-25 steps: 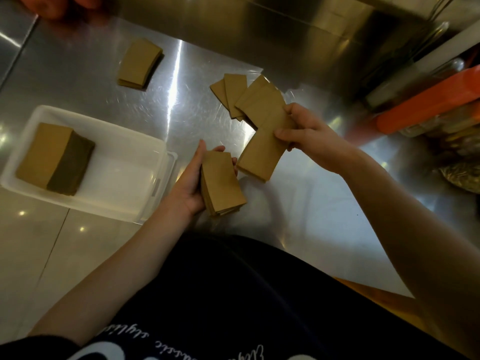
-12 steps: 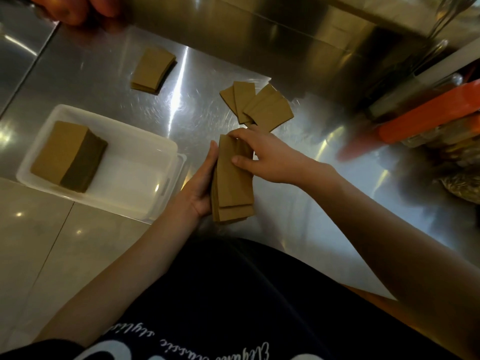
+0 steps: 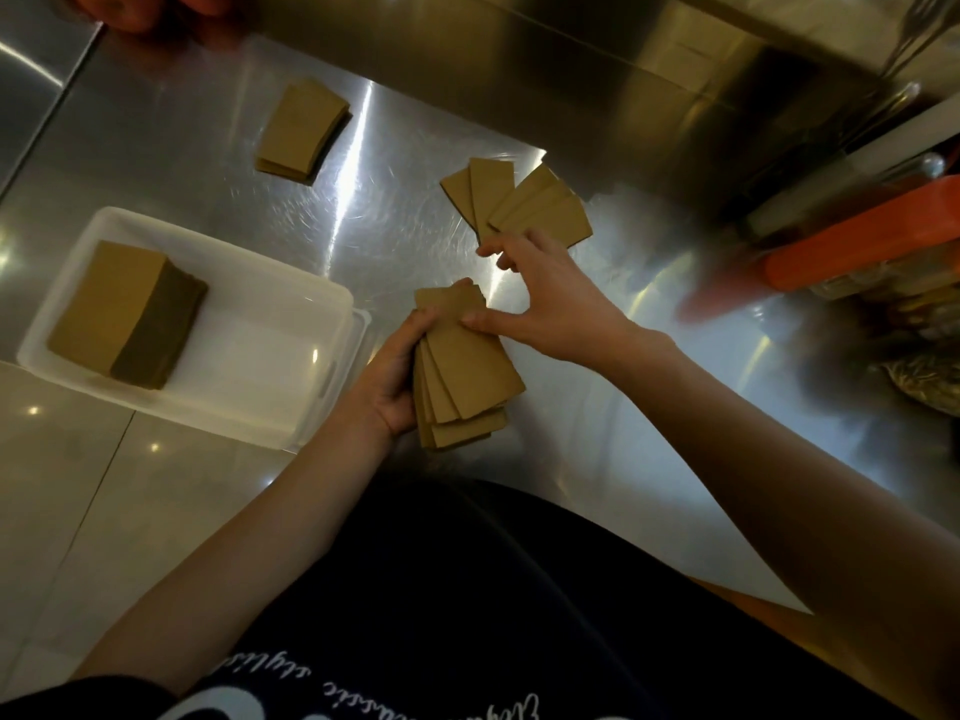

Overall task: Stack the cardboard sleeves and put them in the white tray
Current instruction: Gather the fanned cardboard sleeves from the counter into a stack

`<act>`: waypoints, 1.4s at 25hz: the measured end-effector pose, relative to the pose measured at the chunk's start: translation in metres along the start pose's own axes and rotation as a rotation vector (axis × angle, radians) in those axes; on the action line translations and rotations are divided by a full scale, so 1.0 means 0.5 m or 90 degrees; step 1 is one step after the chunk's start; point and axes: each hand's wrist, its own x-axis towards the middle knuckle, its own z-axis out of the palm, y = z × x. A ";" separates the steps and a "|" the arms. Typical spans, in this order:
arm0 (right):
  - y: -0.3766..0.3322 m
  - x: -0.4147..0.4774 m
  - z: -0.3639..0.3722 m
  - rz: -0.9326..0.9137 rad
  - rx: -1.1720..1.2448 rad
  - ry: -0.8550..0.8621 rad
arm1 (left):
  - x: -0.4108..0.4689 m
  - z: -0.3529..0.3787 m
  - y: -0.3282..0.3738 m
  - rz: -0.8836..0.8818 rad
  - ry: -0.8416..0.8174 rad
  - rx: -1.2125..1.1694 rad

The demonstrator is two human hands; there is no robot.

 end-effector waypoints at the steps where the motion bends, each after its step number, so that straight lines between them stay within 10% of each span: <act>1: 0.008 0.009 -0.004 0.011 0.004 0.019 | 0.001 -0.001 0.002 0.008 -0.018 -0.013; 14: 0.235 0.202 -0.040 0.467 0.021 0.043 | 0.026 -0.026 0.025 0.045 -0.056 -0.103; 24: 0.277 0.175 0.001 0.403 0.034 0.190 | 0.058 -0.034 0.024 0.022 0.032 -0.130; 35: 0.272 0.258 -0.022 0.454 -0.107 0.085 | 0.058 -0.017 0.035 0.005 0.037 -0.094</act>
